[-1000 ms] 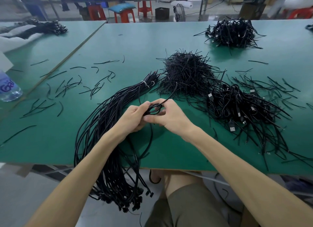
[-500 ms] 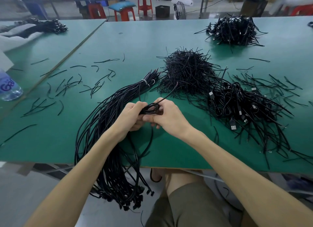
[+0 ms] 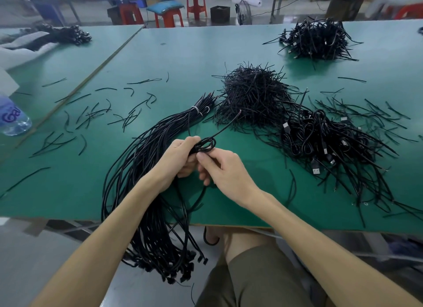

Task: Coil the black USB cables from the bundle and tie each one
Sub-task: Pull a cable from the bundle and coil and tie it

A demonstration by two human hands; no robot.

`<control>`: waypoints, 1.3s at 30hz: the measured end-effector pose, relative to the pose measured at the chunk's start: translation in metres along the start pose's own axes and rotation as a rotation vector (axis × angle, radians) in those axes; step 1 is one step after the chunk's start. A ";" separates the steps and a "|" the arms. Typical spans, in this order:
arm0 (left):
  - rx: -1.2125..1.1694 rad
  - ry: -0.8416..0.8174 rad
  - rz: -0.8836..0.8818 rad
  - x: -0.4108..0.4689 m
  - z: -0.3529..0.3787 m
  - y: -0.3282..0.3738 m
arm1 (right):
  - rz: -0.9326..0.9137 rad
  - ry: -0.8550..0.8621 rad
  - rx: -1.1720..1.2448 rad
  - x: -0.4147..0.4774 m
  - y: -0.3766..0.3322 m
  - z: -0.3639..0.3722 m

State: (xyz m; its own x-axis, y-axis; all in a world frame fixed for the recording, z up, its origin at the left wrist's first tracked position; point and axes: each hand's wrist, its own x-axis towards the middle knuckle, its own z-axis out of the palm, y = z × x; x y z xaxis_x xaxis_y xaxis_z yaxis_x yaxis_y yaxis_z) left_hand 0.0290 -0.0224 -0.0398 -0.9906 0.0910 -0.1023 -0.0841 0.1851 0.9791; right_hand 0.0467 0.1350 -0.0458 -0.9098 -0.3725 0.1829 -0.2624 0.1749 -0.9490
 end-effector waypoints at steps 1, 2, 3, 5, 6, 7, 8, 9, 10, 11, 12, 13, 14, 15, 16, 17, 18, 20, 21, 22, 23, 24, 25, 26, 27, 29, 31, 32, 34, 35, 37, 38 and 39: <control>0.003 -0.006 0.008 -0.001 0.001 0.000 | -0.004 0.021 -0.004 -0.002 0.000 0.001; 0.015 -0.007 0.025 -0.002 0.002 0.001 | -0.009 0.040 -0.009 -0.003 0.000 0.001; 0.052 -0.002 0.051 -0.003 0.003 0.001 | -0.012 0.056 -0.017 -0.004 0.000 0.001; 0.206 0.027 0.119 -0.005 0.002 0.001 | -0.013 0.071 -0.038 -0.005 0.001 -0.002; 0.292 0.050 0.154 -0.005 0.001 0.001 | -0.009 0.075 -0.050 -0.005 0.002 -0.004; 0.359 0.071 0.195 -0.007 0.000 0.001 | -0.003 0.079 -0.059 -0.004 0.002 -0.006; 0.399 0.085 0.245 -0.009 -0.002 0.000 | 0.007 0.082 -0.060 -0.004 0.002 -0.008; 0.430 0.083 0.285 -0.011 -0.004 0.001 | 0.020 0.087 -0.046 -0.003 0.002 -0.010; 0.449 0.064 0.309 -0.014 -0.005 0.002 | 0.036 0.095 -0.018 -0.002 0.001 -0.011; 0.460 0.034 0.310 -0.017 -0.004 0.004 | 0.052 0.105 0.016 -0.002 0.000 -0.012; 0.454 0.002 0.307 -0.020 -0.003 0.006 | 0.065 0.114 0.050 -0.001 -0.001 -0.013; 0.439 -0.023 0.308 -0.024 -0.002 0.009 | 0.072 0.120 0.076 0.000 -0.003 -0.014; 0.414 -0.046 0.313 -0.027 -0.002 0.012 | 0.072 0.125 0.094 0.001 -0.005 -0.016; 0.385 -0.074 0.310 -0.030 -0.004 0.016 | 0.070 0.125 0.107 0.001 -0.007 -0.018; 0.355 -0.101 0.303 -0.033 -0.006 0.021 | 0.068 0.116 0.124 0.002 -0.009 -0.020; 0.324 -0.133 0.294 -0.036 -0.009 0.026 | 0.068 0.090 0.151 0.001 -0.011 -0.024; 0.288 -0.166 0.290 -0.038 -0.012 0.031 | 0.069 0.046 0.184 0.000 -0.013 -0.028; 0.224 -0.221 0.298 -0.043 -0.019 0.040 | 0.062 -0.049 0.220 -0.003 -0.017 -0.036; 0.207 -0.257 0.301 -0.044 -0.022 0.043 | 0.056 -0.080 0.226 -0.004 -0.019 -0.040; 0.203 -0.298 0.304 -0.045 -0.025 0.047 | 0.053 -0.099 0.237 -0.005 -0.020 -0.044; 0.213 -0.332 0.313 -0.045 -0.026 0.050 | 0.054 -0.111 0.252 -0.007 -0.022 -0.047; 0.236 -0.342 0.326 -0.046 -0.025 0.053 | 0.055 -0.124 0.271 -0.008 -0.024 -0.049; 0.269 -0.328 0.342 -0.046 -0.022 0.055 | 0.057 -0.144 0.288 -0.009 -0.025 -0.051; 0.316 -0.295 0.366 -0.045 -0.017 0.056 | 0.061 -0.170 0.302 -0.011 -0.027 -0.051; 0.377 -0.256 0.397 -0.045 -0.012 0.056 | 0.067 -0.196 0.319 -0.013 -0.028 -0.051; 0.512 -0.190 0.477 -0.044 -0.005 0.055 | 0.086 -0.232 0.375 -0.017 -0.030 -0.049; 0.573 -0.189 0.600 -0.042 -0.003 0.054 | 0.106 -0.242 0.443 -0.020 -0.032 -0.050; 0.527 -0.229 0.616 -0.042 -0.003 0.055 | 0.113 -0.245 0.468 -0.021 -0.033 -0.052; 0.376 -0.293 0.539 -0.044 0.001 0.057 | 0.123 -0.269 0.506 -0.023 -0.035 -0.055; 0.340 -0.283 0.501 -0.045 0.004 0.059 | 0.127 -0.286 0.524 -0.024 -0.036 -0.057; 0.399 -0.188 0.512 -0.047 0.010 0.060 | 0.124 -0.323 0.560 -0.027 -0.038 -0.058; 0.447 -0.136 0.537 -0.047 0.012 0.062 | 0.122 -0.337 0.578 -0.029 -0.039 -0.059; 0.482 -0.092 0.548 -0.047 0.014 0.063 | 0.122 -0.346 0.596 -0.029 -0.041 -0.060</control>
State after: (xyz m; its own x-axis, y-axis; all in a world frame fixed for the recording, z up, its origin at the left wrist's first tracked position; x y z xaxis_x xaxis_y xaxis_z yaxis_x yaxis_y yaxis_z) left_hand 0.0716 -0.0017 0.0247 -0.8619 0.3717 0.3448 0.4985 0.4975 0.7099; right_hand 0.0649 0.1932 0.0027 -0.7410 -0.6681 0.0675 0.1463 -0.2587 -0.9548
